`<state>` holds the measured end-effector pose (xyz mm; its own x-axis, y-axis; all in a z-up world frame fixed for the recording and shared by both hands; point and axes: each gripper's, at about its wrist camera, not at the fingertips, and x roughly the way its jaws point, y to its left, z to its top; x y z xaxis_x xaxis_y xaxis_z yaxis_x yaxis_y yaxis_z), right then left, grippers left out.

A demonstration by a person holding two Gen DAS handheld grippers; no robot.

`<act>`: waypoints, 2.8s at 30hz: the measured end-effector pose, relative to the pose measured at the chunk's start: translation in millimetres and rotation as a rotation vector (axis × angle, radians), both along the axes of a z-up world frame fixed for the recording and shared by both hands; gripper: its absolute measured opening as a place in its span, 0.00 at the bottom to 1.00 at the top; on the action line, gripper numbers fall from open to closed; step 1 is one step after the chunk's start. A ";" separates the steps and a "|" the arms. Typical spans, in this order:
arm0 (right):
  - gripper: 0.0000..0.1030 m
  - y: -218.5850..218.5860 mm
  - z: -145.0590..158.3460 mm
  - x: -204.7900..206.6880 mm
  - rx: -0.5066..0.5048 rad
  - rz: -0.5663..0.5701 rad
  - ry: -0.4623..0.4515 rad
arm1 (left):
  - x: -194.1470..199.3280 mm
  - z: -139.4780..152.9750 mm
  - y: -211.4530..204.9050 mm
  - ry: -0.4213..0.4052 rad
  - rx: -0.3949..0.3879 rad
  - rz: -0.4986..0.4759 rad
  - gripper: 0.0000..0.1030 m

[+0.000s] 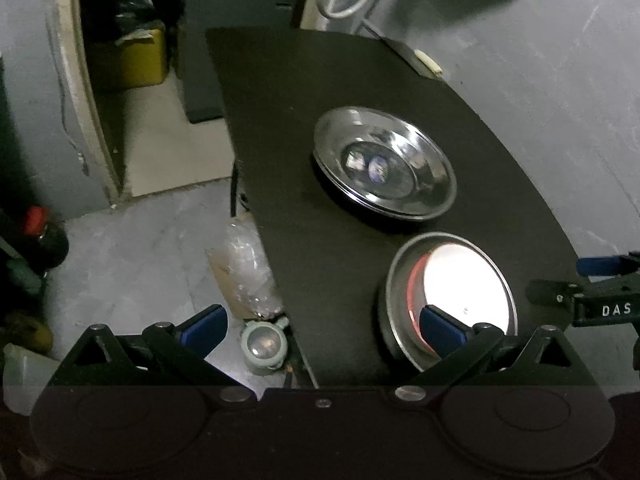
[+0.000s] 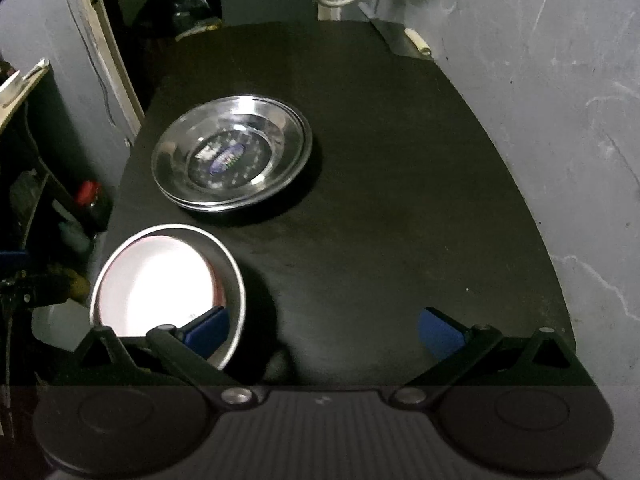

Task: Organize plates and bowls
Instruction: 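Close both grippers on the rim of the steel bowl holding white bowls, then lift the bowl stack and carry it toward the steel plates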

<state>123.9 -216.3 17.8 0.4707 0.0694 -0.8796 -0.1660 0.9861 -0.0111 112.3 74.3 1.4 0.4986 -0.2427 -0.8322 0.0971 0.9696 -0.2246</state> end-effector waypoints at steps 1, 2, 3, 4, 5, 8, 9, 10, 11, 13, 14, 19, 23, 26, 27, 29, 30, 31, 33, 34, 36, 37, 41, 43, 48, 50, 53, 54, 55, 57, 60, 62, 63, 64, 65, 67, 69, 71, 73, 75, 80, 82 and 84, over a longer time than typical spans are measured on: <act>1.00 -1.4 -1.4 1.6 -0.002 0.003 0.006 | 1.8 -1.6 -3.1 0.009 0.007 -0.005 0.99; 1.00 -2.1 -2.4 2.9 -0.004 0.007 0.011 | 2.5 -2.7 -5.6 0.013 0.013 -0.007 0.99; 1.00 -2.6 -2.8 4.0 -0.004 0.013 0.013 | 4.0 -3.6 -8.2 0.018 0.020 -0.012 0.99; 1.00 -2.9 -2.7 5.0 -0.002 0.018 0.012 | 5.1 -4.5 -10.1 0.022 0.029 -0.015 0.99; 1.00 -3.1 -2.7 6.3 0.000 0.023 0.011 | 5.3 -5.5 -10.8 0.025 0.039 -0.015 0.99; 1.00 -3.0 -2.9 8.7 0.003 0.040 0.011 | 8.0 -7.3 -13.9 0.035 0.061 -0.013 0.99; 1.00 -2.7 -3.8 9.8 0.005 0.046 0.014 | 8.6 -7.8 -14.5 0.039 0.064 -0.013 0.99; 1.00 -2.3 -4.8 11.1 0.009 0.054 0.018 | 9.0 -8.3 -14.9 0.043 0.068 -0.013 0.99; 1.00 -1.9 -6.2 12.3 0.011 0.063 0.023 | 9.1 -8.6 -15.0 0.044 0.071 -0.014 0.99; 1.00 -0.5 -9.5 14.6 0.011 0.078 0.038 | 10.7 -10.3 -17.5 0.053 0.085 -0.023 0.99; 1.00 0.3 -11.6 15.7 0.009 0.086 0.047 | 11.3 -11.1 -18.2 0.057 0.093 -0.027 0.99; 1.00 4.8 -18.5 18.1 -0.008 0.111 0.065 | 14.2 -15.0 -21.9 0.079 0.138 -0.045 0.99; 1.00 7.7 -21.9 18.6 -0.013 0.124 0.071 | 13.8 -12.9 -22.9 0.079 0.155 -0.060 0.99; 1.00 9.5 -25.4 18.4 -0.019 0.133 0.078 | 15.3 -12.8 -25.9 0.078 0.172 -0.074 0.99; 1.00 9.5 -25.5 18.0 -0.019 0.136 0.079 | 15.6 -13.1 -27.5 0.079 0.180 -0.080 0.99; 1.00 9.8 -25.8 18.1 -0.021 0.142 0.077 | 16.3 -14.1 -30.8 0.080 0.192 -0.090 0.99; 1.00 10.2 -26.3 18.3 -0.022 0.147 0.076 | 16.7 -14.7 -32.5 0.081 0.196 -0.094 0.99; 1.00 10.9 -27.2 18.3 -0.026 0.154 0.076 | 16.8 -15.0 -34.3 0.081 0.201 -0.100 0.99; 1.00 12.5 -28.6 18.4 -0.032 0.166 0.075 | 16.6 -15.4 -38.3 0.079 0.222 -0.112 0.99; 1.00 12.9 -28.8 18.5 -0.035 0.170 0.072 | 15.9 -15.4 -40.5 0.077 0.236 -0.117 0.99; 1.00 13.6 -29.9 19.3 -0.037 0.175 0.072 | 14.5 -14.8 -44.2 0.068 0.266 -0.126 0.99; 1.00 13.2 -29.9 19.4 -0.035 0.175 0.072 | 13.7 -14.4 -46.7 0.061 0.284 -0.131 0.99; 1.00 11.7 -31.5 20.5 -0.022 0.172 0.075 | 12.3 -14.8 -53.8 0.050 0.336 -0.148 0.99; 1.00 10.1 -31.9 20.3 -0.015 0.171 0.078 | 13.5 -14.5 -53.8 0.052 0.340 -0.148 0.99; 1.00 9.3 -32.5 20.9 -0.009 0.175 0.078 | 16.6 -15.0 -53.0 0.058 0.347 -0.147 0.99; 1.00 9.6 -32.6 21.0 -0.010 0.179 0.075 | 17.0 -15.5 -53.6 0.057 0.355 -0.151 0.98; 0.98 10.7 -31.9 20.3 -0.016 0.183 0.068 | 17.0 -15.2 -53.5 0.053 0.350 -0.156 0.95; 0.95 11.1 -31.5 19.9 -0.014 0.188 0.063 | 16.5 -14.8 -53.2 0.052 0.348 -0.157 0.94; 0.93 11.4 -30.4 19.3 -0.007 0.195 0.059 | 16.1 -14.4 -52.9 0.051 0.345 -0.157 0.94; 0.86 11.8 -29.0 18.4 0.003 0.206 0.053 | 16.0 -13.9 -52.4 0.052 0.337 -0.158 0.92; 0.79 12.5 -27.3 17.0 0.018 0.222 0.051 | 15.6 -13.0 -50.7 0.055 0.321 -0.158 0.90; 0.75 12.6 -26.4 16.3 0.029 0.231 0.051 | 14.9 -12.4 -49.9 0.056 0.309 -0.159 0.87; 0.71 12.6 -26.0 16.0 0.037 0.236 0.052 | 14.3 -11.9 -49.4 0.057 0.300 -0.159 0.86; 0.70 12.8 -25.9 15.9 0.045 0.240 0.052 | 14.1 -11.8 -49.1 0.057 0.296 -0.158 0.85; 0.66 12.6 -25.5 15.4 0.054 0.244 0.053 | 14.2 -11.9 -48.6 0.057 0.292 -0.158 0.84; 0.62 12.7 -25.1 14.1 0.069 0.253 0.052 | 14.1 -11.6 -47.8 0.059 0.278 -0.158 0.80; 0.55 13.0 -24.4 12.6 0.083 0.264 0.052 | 14.9 -11.4 -47.9 0.059 0.264 -0.160 0.76; 0.50 13.8 -24.1 11.9 0.092 0.275 0.054 | 14.0 -10.1 -48.4 0.053 0.245 -0.167 0.67; 0.39 15.3 -23.6 10.6 0.111 0.299 0.059 | 12.3 -8.4 -50.0 0.044 0.218 -0.187 0.53; 0.30 18.6 -22.5 8.7 0.112 0.324 0.056 | 11.2 -7.8 -53.0 0.037 0.220 -0.202 0.48; 0.21 20.1 -22.7 7.4 0.138 0.339 0.062 | 9.5 -7.1 -52.6 0.033 0.178 -0.223 0.33; 0.19 20.2 -22.7 6.6 0.145 0.342 0.063 | 10.0 -7.5 -51.6 0.034 0.164 -0.223 0.30; 0.19 19.5 -23.1 6.6 0.151 0.341 0.065 | 10.6 -7.7 -50.9 0.036 0.148 -0.224 0.26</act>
